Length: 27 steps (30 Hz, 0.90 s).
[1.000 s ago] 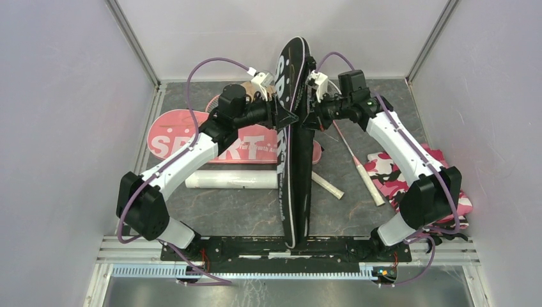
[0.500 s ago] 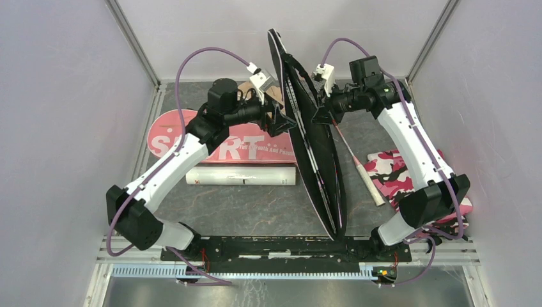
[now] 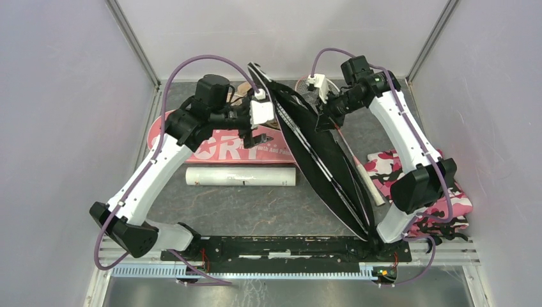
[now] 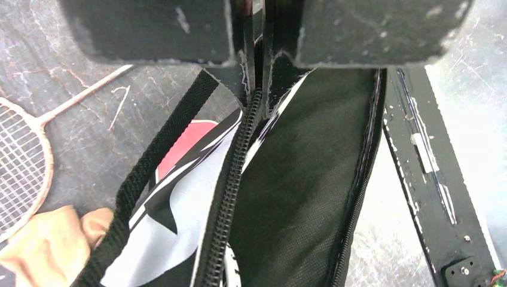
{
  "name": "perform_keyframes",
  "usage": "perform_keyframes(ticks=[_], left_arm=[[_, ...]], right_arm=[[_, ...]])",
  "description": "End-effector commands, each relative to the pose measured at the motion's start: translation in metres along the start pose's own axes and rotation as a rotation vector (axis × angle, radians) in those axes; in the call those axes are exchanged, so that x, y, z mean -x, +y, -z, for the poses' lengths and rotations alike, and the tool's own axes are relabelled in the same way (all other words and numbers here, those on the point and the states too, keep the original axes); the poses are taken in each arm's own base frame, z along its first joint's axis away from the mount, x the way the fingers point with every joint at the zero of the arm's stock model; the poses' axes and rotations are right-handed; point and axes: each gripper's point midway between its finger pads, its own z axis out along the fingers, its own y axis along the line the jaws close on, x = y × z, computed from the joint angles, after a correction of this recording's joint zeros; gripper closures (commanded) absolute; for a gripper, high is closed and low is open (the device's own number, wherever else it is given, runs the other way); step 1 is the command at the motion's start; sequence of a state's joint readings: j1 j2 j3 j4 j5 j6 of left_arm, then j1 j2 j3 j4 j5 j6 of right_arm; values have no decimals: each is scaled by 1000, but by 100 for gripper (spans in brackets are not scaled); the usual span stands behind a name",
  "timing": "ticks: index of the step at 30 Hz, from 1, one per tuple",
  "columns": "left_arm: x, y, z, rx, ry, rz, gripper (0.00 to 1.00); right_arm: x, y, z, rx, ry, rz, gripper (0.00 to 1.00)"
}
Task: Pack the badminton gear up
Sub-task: Adjust the racket bag at the center of the board.
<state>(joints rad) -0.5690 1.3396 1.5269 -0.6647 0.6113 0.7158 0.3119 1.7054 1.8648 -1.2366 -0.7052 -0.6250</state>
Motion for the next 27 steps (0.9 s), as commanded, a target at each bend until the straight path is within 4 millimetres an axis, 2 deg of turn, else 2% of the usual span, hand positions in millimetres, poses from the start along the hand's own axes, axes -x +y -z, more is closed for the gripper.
perform_keyframes(ticks=[1, 7, 14, 18, 27], left_arm=[[-2, -16, 21, -133, 60, -319, 0], [-13, -19, 15, -231, 96, -485, 0], [-36, -6, -4, -273, 161, -630, 0], [-48, 2, -16, -289, 193, -690, 0], [-55, 9, -28, -285, 205, -726, 0]], right_arm=[[14, 6, 7, 36, -55, 99, 100], [7, 16, -7, 119, -66, 76, 100], [1, 28, -23, 193, -59, 58, 100], [-3, 34, -31, 226, -46, 51, 100], [-14, 46, -45, 283, -20, 37, 100]])
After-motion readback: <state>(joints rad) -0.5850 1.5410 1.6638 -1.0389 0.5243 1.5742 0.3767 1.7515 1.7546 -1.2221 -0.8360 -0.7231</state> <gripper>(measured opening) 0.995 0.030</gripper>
